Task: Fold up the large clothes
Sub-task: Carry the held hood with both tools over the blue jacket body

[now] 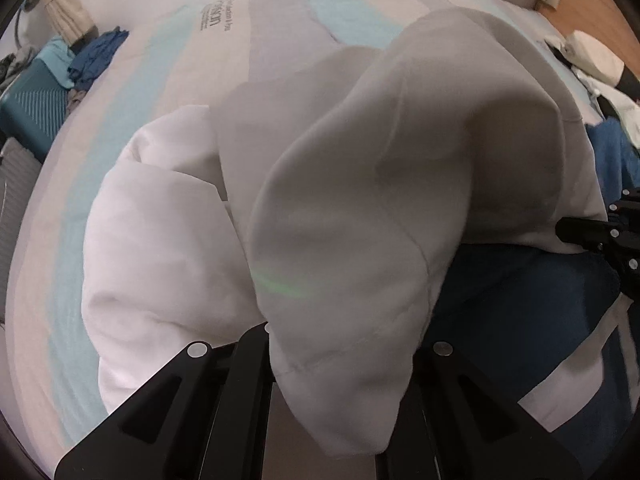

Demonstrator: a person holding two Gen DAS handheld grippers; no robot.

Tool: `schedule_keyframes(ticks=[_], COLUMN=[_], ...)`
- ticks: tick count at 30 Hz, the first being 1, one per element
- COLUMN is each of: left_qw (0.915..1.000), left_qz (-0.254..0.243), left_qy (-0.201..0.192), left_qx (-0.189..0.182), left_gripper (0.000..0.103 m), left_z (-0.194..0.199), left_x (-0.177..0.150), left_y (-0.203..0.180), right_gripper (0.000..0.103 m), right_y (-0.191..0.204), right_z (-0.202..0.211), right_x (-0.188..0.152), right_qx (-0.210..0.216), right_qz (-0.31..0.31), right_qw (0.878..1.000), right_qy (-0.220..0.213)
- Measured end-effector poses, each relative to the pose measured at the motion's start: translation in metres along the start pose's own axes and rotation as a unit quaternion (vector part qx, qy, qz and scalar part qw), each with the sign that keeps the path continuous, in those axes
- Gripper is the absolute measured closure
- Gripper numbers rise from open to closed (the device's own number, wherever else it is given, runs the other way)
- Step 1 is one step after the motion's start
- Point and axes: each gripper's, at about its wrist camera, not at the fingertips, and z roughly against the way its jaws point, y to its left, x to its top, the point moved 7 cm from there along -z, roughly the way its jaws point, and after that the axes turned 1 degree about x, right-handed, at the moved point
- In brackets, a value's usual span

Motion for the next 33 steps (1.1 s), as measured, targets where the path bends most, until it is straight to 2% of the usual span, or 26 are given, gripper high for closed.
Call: schedule_keyframes(ticks=[7, 17, 23, 25, 27, 33], left_qw=[1.0000, 0.9999, 0.9999, 0.9998, 0.9997, 0.9995], left_qz=[-0.003, -0.008, -0.012, -0.015, -0.017, -0.017], left_qy=[-0.004, 0.000, -0.007, -0.010, -0.015, -0.021], left_qx=[-0.003, -0.007, -0.009, -0.011, -0.012, -0.014], left_gripper=[0.096, 0.097, 0.082, 0.070, 0.063, 0.054], left_z=[-0.009, -0.003, 0.004, 0.007, 0.010, 0.020], left_x=[-0.008, 0.000, 0.003, 0.005, 0.006, 0.008], left_y=[0.000, 0.004, 0.006, 0.005, 0.004, 0.001], right_gripper=[0.100, 0.098, 0.094, 0.087, 0.081, 0.069], right_y=[0.000, 0.009, 0.015, 0.017, 0.021, 0.034], right_z=[-0.012, -0.007, 0.000, 0.002, 0.005, 0.014], right_x=[-0.002, 0.001, 0.004, 0.004, 0.004, 0.005], right_qx=[0.005, 0.003, -0.003, -0.004, -0.001, -0.003], right_qz=[-0.013, -0.022, -0.021, -0.020, -0.019, -0.012], right_qw=[1.000, 1.000, 1.000, 1.000, 1.000, 1.000], right_qy=[0.009, 0.005, -0.004, -0.008, -0.011, -0.023])
